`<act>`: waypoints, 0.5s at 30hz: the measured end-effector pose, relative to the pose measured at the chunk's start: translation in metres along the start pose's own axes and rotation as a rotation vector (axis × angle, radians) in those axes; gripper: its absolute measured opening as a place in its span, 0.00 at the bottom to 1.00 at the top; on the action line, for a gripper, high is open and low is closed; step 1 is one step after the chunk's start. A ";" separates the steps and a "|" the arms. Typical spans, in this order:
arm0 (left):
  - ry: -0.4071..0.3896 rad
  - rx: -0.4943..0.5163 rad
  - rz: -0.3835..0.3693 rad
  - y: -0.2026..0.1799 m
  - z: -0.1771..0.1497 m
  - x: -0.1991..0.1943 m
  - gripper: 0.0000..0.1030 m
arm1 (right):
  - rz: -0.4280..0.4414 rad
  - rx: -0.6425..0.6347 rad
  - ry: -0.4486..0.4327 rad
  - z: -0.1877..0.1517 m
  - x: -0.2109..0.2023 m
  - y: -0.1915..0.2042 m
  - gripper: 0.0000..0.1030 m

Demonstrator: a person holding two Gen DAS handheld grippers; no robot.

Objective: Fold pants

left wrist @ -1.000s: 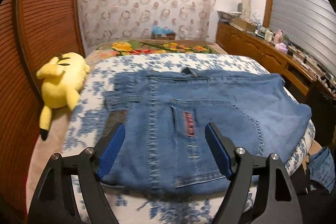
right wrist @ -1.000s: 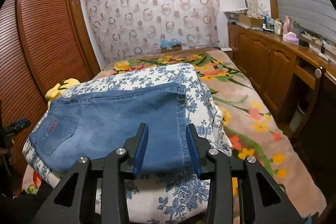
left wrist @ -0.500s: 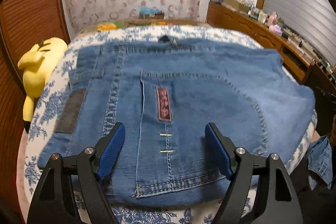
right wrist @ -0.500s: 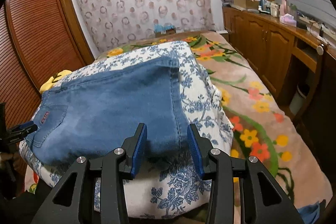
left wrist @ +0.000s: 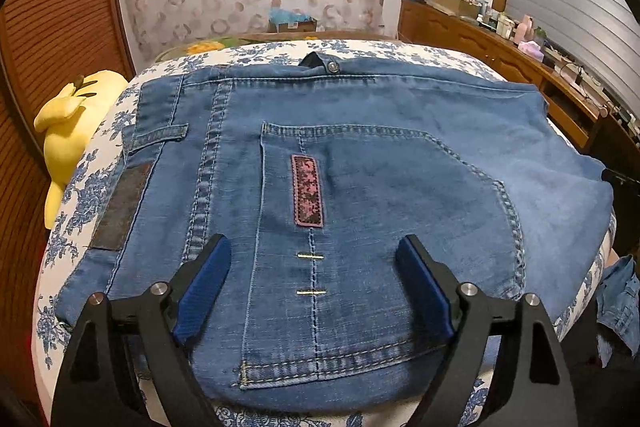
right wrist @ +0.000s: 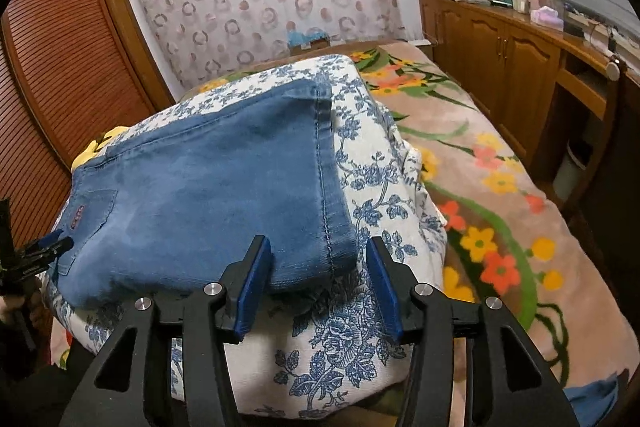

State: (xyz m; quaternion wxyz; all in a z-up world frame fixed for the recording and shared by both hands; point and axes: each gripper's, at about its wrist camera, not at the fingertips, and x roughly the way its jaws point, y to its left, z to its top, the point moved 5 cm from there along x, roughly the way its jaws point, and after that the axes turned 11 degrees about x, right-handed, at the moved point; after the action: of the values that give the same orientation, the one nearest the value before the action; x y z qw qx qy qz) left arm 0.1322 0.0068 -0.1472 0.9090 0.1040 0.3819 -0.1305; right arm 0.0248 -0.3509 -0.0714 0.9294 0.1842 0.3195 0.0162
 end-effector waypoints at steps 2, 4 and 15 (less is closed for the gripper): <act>0.000 0.004 0.009 -0.001 0.001 0.001 0.84 | 0.005 0.005 0.003 0.001 0.000 0.002 0.50; 0.001 0.005 0.008 -0.001 0.000 0.001 0.84 | 0.008 0.015 0.005 0.003 0.000 0.002 0.50; 0.007 -0.004 0.002 -0.004 0.000 -0.002 0.84 | 0.017 -0.083 -0.029 0.007 -0.005 0.026 0.10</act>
State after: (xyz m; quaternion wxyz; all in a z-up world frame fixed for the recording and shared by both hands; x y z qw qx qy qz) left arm 0.1293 0.0035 -0.1463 0.9080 0.1031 0.3851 -0.1286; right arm 0.0277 -0.3300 -0.0544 0.9405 0.1484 0.3036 0.0348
